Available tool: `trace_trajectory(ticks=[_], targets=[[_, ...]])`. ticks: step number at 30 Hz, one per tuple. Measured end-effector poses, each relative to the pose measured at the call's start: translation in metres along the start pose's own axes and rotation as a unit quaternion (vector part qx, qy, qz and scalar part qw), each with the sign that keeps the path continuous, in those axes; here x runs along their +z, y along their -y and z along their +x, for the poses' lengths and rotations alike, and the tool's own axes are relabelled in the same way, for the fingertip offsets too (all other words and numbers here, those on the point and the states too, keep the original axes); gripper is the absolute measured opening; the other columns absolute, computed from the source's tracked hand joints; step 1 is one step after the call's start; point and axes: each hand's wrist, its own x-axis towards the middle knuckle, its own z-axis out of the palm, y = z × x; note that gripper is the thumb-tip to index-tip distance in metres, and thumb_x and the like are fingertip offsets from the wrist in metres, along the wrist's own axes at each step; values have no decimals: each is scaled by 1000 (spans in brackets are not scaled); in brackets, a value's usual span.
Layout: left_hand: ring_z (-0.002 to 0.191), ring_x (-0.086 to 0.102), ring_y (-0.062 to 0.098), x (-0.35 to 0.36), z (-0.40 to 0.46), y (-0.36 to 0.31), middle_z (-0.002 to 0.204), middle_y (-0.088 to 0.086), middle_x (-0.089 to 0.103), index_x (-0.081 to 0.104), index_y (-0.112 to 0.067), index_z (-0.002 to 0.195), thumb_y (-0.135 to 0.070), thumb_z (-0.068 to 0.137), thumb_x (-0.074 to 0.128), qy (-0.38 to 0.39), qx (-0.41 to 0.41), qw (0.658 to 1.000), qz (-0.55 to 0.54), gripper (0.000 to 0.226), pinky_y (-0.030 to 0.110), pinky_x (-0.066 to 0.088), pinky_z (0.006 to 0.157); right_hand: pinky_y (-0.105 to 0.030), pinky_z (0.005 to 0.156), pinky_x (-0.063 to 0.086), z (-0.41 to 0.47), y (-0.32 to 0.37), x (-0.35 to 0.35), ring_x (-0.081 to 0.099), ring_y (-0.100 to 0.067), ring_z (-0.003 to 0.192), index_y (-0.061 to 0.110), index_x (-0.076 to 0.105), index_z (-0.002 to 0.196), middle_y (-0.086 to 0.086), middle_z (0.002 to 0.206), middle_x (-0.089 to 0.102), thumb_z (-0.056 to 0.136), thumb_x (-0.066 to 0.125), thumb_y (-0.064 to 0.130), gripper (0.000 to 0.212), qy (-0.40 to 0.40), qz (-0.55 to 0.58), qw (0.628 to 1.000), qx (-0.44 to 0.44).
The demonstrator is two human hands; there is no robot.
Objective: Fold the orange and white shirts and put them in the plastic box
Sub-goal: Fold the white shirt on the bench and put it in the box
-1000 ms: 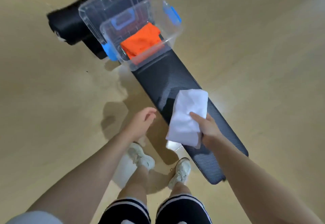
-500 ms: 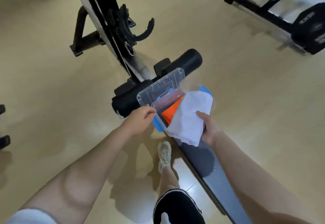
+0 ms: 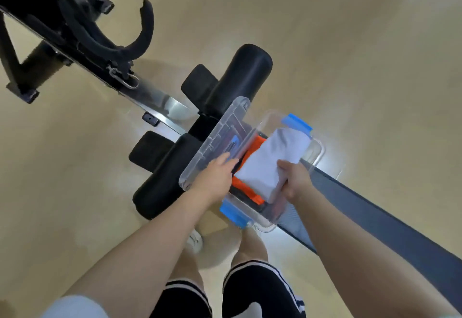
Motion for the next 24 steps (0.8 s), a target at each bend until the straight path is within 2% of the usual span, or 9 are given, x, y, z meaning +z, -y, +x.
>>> trace_trajectory(ticks=[2,4,7,10,13,15,17,20,24], targets=[[138,28,28,3,21,11,154,7,21,28,-21,145,-5,95,33,9,7,999,30,53,44,34,108,-34,69,54,14,-10,10,63,-25,77,7,55,114,-12,96,66,84,51,-4,32,25,27,999,0],[122,46,30,4,36,22,142,8,41,33,-26,141,-10,95,34,19,26,999,23,49,44,44,97,-31,63,56,29,-24,20,66,-24,72,7,58,107,-10,87,68,85,49,-6,27,41,42,998,2],[112,53,29,4,47,34,133,6,50,32,-31,142,-13,96,35,15,60,998,12,50,42,48,91,-35,74,49,56,-46,30,62,-33,94,2,55,112,-14,94,63,77,58,1,35,-70,-77,994,-32],[110,55,26,4,49,38,133,6,50,26,-29,145,-10,97,34,1,86,996,31,53,39,49,89,-37,103,36,57,-58,33,38,-33,131,6,31,141,-17,145,33,85,59,9,63,-238,-346,900,-115],[103,57,25,1,47,37,127,7,51,22,-26,147,-14,98,33,12,111,992,49,52,36,47,82,-36,109,30,43,-73,36,19,-29,143,13,27,145,-13,157,11,92,47,10,56,-169,-516,794,-274],[108,55,25,-3,44,35,127,9,52,30,-21,144,-15,97,36,20,122,992,27,47,37,46,90,-37,113,25,47,-86,35,14,-29,145,13,24,147,-13,159,6,95,42,14,55,-60,-612,744,-263],[123,47,22,-8,40,31,135,7,49,45,-13,135,-13,96,39,-6,150,989,-16,40,32,38,102,-35,116,17,56,-91,36,3,-26,147,16,13,150,-10,159,-4,98,37,19,57,9,-635,753,-173],[131,39,24,-19,36,26,138,7,47,54,-10,127,-8,92,48,-136,212,967,-30,36,37,33,110,-35,117,13,61,-86,46,0,-27,147,17,13,150,-7,159,-9,98,35,19,56,34,-626,771,-115],[135,32,23,-39,44,30,148,6,31,34,-15,139,-12,91,50,-190,67,979,34,51,37,33,108,-33,110,29,39,-54,53,36,-29,135,5,42,137,-12,149,33,97,37,13,41,-4,-491,863,-116]])
